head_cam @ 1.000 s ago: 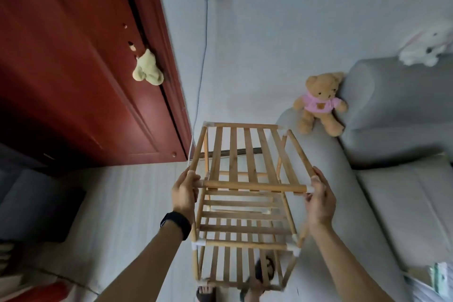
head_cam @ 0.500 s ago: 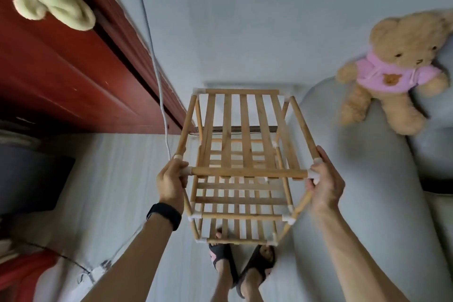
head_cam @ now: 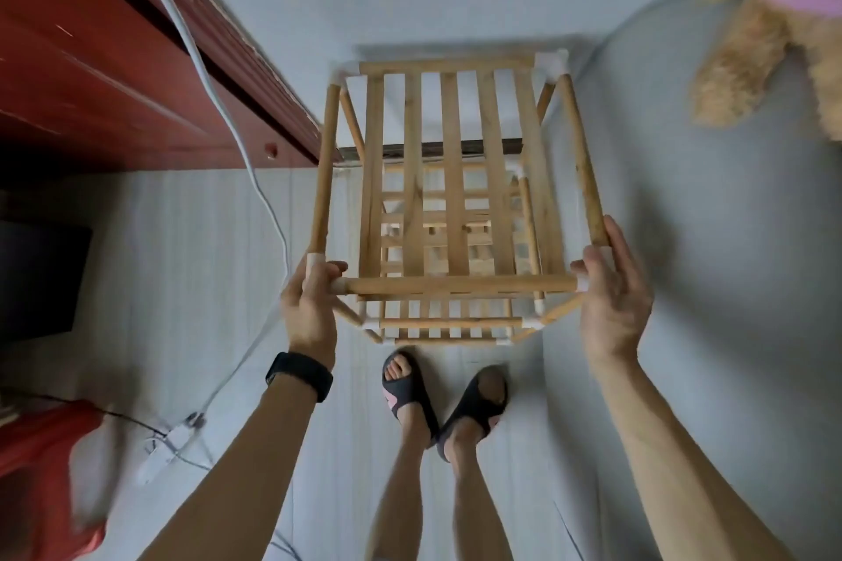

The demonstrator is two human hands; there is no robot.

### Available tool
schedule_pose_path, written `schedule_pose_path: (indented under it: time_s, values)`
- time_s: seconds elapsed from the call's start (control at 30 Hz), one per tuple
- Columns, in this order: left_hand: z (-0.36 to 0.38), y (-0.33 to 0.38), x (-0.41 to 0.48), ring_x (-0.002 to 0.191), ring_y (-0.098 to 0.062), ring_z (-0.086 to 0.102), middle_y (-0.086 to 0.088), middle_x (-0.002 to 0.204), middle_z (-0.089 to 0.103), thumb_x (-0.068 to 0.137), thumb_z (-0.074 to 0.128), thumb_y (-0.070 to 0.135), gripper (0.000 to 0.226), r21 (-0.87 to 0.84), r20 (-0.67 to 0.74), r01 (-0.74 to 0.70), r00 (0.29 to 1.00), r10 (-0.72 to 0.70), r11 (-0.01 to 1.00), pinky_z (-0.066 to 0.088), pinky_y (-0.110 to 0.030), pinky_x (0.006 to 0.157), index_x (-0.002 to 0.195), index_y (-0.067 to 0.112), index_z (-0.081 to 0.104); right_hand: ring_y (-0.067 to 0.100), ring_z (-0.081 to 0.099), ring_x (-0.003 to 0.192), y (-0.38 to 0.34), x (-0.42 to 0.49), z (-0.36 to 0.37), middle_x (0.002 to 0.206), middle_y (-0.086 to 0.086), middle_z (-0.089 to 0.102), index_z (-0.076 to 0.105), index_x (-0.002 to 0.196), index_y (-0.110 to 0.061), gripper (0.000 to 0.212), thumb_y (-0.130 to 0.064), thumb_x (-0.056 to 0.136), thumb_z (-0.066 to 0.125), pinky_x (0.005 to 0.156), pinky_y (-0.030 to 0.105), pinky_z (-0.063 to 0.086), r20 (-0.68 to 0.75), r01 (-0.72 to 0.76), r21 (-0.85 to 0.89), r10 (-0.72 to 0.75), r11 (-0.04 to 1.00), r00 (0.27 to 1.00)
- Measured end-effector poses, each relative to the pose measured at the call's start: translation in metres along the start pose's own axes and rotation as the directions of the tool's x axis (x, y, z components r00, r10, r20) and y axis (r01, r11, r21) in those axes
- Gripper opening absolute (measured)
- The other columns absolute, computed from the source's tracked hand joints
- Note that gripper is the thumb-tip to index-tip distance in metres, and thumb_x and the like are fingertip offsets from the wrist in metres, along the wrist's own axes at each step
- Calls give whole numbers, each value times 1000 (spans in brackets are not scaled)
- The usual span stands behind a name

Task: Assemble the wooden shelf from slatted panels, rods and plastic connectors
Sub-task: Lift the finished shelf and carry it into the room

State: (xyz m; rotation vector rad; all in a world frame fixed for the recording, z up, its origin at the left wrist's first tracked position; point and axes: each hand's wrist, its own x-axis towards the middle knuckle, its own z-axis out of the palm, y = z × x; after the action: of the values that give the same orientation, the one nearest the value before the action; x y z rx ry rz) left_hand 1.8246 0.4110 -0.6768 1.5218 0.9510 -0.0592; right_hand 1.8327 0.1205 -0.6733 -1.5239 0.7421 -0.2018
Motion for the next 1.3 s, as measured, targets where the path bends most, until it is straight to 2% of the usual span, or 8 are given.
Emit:
schedule_pose_path:
  time_s: [0.1,0.23,0.4,0.53,0.63,0.83,1.07,1.3]
  values:
    - [-12,-13,-30,86,-6,67,5,100,63,99,57,41,38,262,-19,-96,994,105,960,58,-32,86,136,34,51,-7,65,89,13,-30,-21,112,-7,74,57,138,-16,42,-13,97,64,86,8,48,24,108,-257,-106,960,994]
    - [-24,-36,-50,135,-19,47,9,155,33,98,45,56,61,552,96,-174,985,145,816,49,-48,104,153,44,20,16,65,100,36,-53,-44,115,5,66,48,147,-16,48,-11,100,57,91,6,41,112,160,-595,-117,788,987]
    - [-24,-68,-67,154,-18,1,7,162,-29,95,27,69,90,837,343,-345,936,83,425,10,-42,125,154,25,-25,37,52,127,41,-74,-53,149,17,41,21,156,-13,77,-39,95,60,98,44,47,188,55,-815,174,577,967]
    - [-17,-71,-73,152,-18,-20,3,160,-34,90,25,80,100,902,335,-337,941,55,268,-8,-50,124,155,21,-23,41,31,144,45,-83,-76,162,20,19,12,159,-9,110,-75,81,53,109,58,38,371,329,-900,109,285,922]
    - [-17,-75,-86,152,-32,-18,-5,165,-22,79,21,91,103,850,521,-522,853,34,75,-16,-58,118,158,33,-11,44,13,150,47,-91,-85,166,17,3,14,160,-19,119,-90,70,48,110,67,24,499,482,-865,142,139,855]
    - [-17,-93,-83,152,-37,-12,-2,167,-14,75,27,97,98,786,616,-617,786,-44,-13,4,-72,114,156,48,1,48,-2,150,66,-92,-90,167,18,4,29,156,-30,92,-83,82,35,114,70,20,605,607,-794,154,33,782]
    - [3,-64,-48,148,-27,-31,4,156,-42,73,14,99,97,780,611,-616,787,-78,-105,-23,-66,110,148,51,-26,50,-2,150,62,-59,-65,167,14,12,33,153,-40,80,-81,85,33,116,69,12,643,643,-765,97,34,760]
    - [45,-3,14,143,-22,-40,4,150,-50,71,6,99,95,760,628,-630,775,-70,-158,-26,-65,107,142,51,-36,49,-5,150,44,2,-15,167,13,8,25,155,-45,78,-81,86,31,114,71,14,614,613,-789,46,32,788]
